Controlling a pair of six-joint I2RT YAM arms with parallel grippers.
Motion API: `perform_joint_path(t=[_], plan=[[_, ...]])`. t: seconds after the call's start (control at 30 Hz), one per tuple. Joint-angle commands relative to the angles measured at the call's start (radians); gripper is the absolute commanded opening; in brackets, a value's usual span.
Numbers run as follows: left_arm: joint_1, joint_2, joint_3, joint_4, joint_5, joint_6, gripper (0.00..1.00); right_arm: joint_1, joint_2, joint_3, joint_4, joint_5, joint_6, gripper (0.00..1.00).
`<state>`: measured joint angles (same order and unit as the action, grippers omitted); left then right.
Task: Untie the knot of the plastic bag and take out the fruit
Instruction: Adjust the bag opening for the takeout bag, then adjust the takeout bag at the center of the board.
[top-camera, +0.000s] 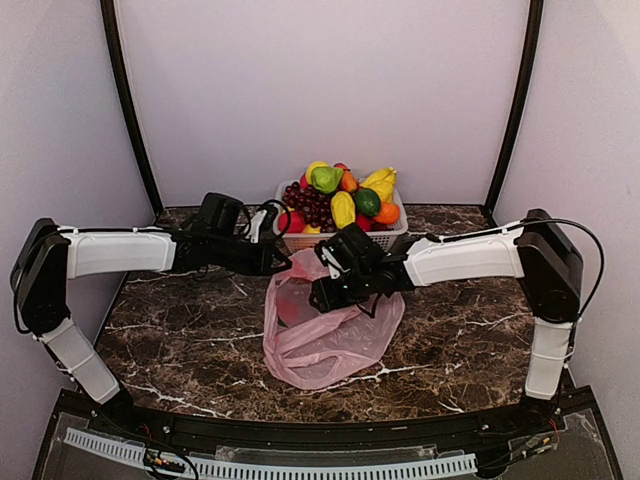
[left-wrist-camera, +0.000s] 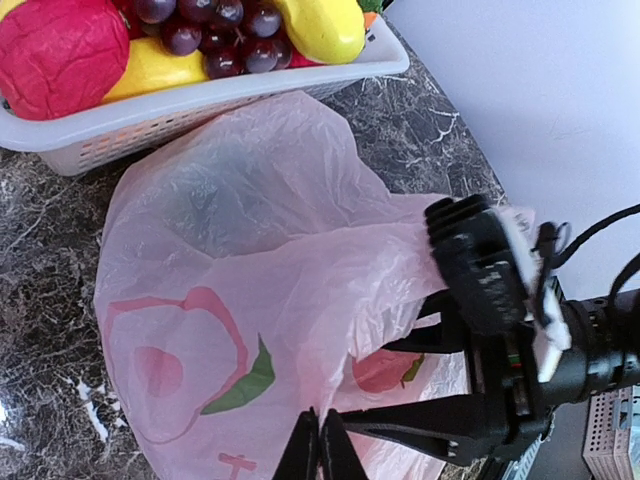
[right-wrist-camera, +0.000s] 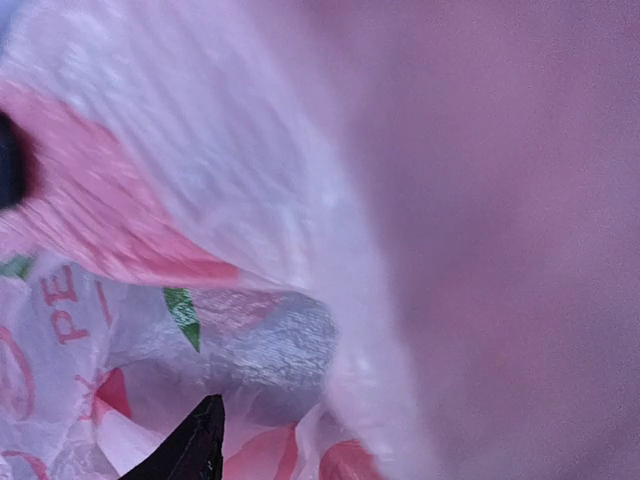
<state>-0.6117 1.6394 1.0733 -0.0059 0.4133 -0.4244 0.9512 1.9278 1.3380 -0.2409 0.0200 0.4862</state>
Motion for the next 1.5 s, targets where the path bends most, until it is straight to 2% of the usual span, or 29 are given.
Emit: perform_joint_path(t=[0.0,0.2,0.37,0.67,0.87,1.1,1.27,1.47], plan=[[-0.004,-0.132,-0.045,0.065,-0.092,-0.026,0.01,0.012,-0.007,-0.077,-0.083,0.084,0.051,0.56],[-0.003,-0.237,-0.092,0.069,-0.181,-0.038,0.01,0.012,-0.090,-0.193,-0.134,0.132,0.102,0.56],[-0.003,-0.287,-0.119,0.063,-0.186,-0.036,0.01,0.012,-0.148,-0.230,-0.156,0.140,0.114,0.56],[-0.005,-0.303,-0.220,0.113,0.005,-0.034,0.01,0.022,-0.200,-0.151,-0.043,0.084,0.047,0.60],[-0.006,-0.349,-0.294,0.149,0.039,-0.051,0.01,0.023,-0.108,-0.068,0.066,0.101,0.036,0.69],[-0.023,-0.356,-0.323,0.183,0.164,-0.059,0.01,0.010,0.052,0.082,0.134,0.162,0.020,0.75],[-0.044,-0.377,-0.353,0.178,0.214,-0.054,0.01,-0.009,0.158,0.158,0.215,0.099,-0.016,0.80],[-0.045,-0.409,-0.384,0.133,0.158,-0.055,0.01,-0.014,0.217,0.182,0.326,-0.045,-0.096,0.88]])
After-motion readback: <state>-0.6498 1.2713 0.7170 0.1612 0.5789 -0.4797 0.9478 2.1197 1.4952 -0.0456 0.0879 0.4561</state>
